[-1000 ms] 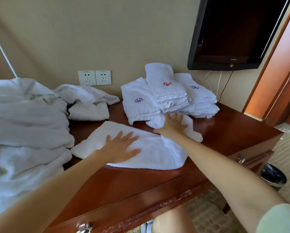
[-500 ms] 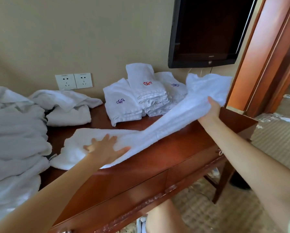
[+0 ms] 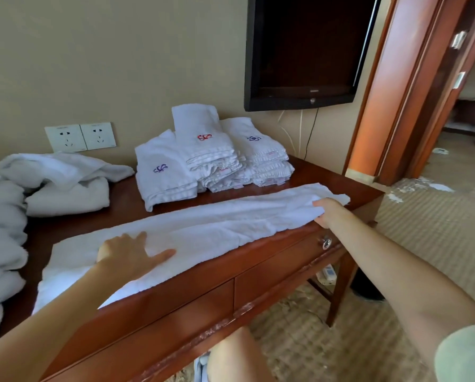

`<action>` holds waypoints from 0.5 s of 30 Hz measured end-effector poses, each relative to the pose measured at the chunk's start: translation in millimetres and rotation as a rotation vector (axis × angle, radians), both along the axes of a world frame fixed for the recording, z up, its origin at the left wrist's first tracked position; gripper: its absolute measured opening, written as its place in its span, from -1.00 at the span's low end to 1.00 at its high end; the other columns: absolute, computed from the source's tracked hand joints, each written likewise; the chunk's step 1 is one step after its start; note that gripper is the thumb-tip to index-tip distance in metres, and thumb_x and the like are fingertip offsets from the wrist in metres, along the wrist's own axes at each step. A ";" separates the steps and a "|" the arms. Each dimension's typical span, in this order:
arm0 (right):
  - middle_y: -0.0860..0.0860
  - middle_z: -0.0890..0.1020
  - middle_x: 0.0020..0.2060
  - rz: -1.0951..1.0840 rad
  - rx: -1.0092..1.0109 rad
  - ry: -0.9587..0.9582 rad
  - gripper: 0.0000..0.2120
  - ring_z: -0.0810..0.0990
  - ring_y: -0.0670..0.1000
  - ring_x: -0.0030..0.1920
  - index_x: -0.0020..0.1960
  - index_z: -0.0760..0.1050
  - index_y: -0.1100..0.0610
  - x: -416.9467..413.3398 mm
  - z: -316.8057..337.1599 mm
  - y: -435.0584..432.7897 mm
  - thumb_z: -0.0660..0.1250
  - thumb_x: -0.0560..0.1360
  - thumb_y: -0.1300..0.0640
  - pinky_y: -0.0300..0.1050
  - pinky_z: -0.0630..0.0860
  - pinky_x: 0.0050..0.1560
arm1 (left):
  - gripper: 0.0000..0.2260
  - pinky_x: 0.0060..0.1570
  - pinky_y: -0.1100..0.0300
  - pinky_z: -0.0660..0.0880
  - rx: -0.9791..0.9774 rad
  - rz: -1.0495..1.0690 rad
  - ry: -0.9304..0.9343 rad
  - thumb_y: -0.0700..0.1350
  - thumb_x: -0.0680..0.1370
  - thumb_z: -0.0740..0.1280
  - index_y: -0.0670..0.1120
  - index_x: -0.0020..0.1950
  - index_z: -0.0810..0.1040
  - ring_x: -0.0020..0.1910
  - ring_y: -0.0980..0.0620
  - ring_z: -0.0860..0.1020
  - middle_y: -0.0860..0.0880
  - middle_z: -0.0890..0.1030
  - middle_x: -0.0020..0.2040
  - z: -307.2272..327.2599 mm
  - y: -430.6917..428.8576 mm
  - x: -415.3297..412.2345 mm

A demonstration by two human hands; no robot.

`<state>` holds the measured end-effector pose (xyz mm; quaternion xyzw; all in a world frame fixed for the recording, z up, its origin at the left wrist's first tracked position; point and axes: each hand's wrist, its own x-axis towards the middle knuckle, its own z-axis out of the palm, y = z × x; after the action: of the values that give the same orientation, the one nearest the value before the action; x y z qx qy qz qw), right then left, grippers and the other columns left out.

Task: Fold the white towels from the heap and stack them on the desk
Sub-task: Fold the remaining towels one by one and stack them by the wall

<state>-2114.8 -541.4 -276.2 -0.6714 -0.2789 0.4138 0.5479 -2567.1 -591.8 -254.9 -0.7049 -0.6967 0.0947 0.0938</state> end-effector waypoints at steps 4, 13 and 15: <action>0.14 0.41 0.30 -0.221 -0.085 -0.262 -0.42 0.35 0.23 0.38 0.49 0.23 0.16 -20.0 22.3 -17.4 0.32 0.51 0.16 0.10 0.34 0.32 | -0.13 0.16 0.15 0.44 -0.021 -0.049 -0.040 0.56 0.37 -0.13 0.09 0.55 0.12 0.32 -0.05 0.45 0.01 0.40 0.40 4.2 -1.2 -5.2; 0.06 0.04 0.52 0.417 -0.041 -1.403 -0.29 -0.04 0.09 0.51 0.45 0.33 -0.09 -21.1 38.6 -6.9 0.14 0.44 0.48 -0.05 0.07 0.42 | -0.63 -0.13 0.23 0.36 -0.140 -0.161 -0.281 0.35 0.42 0.29 0.08 -0.11 0.38 -0.11 0.10 0.48 0.07 0.50 -0.08 28.4 -1.8 -39.8; 0.06 0.03 0.52 0.555 -0.094 -1.471 -0.31 -0.08 0.09 0.52 0.42 0.37 -0.09 -21.8 44.4 -4.0 0.12 0.45 0.50 -0.04 0.05 0.43 | -0.70 -0.18 0.27 0.30 -0.241 -0.218 -0.273 0.25 0.49 0.31 0.07 -0.10 0.32 -0.11 0.11 0.44 0.11 0.43 -0.12 31.9 3.7 -26.6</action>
<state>-2136.6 -545.4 -231.8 -0.7011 -0.7095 -0.0039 0.0703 -2593.7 -588.2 -223.0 -0.7885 -0.6061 0.0701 -0.0769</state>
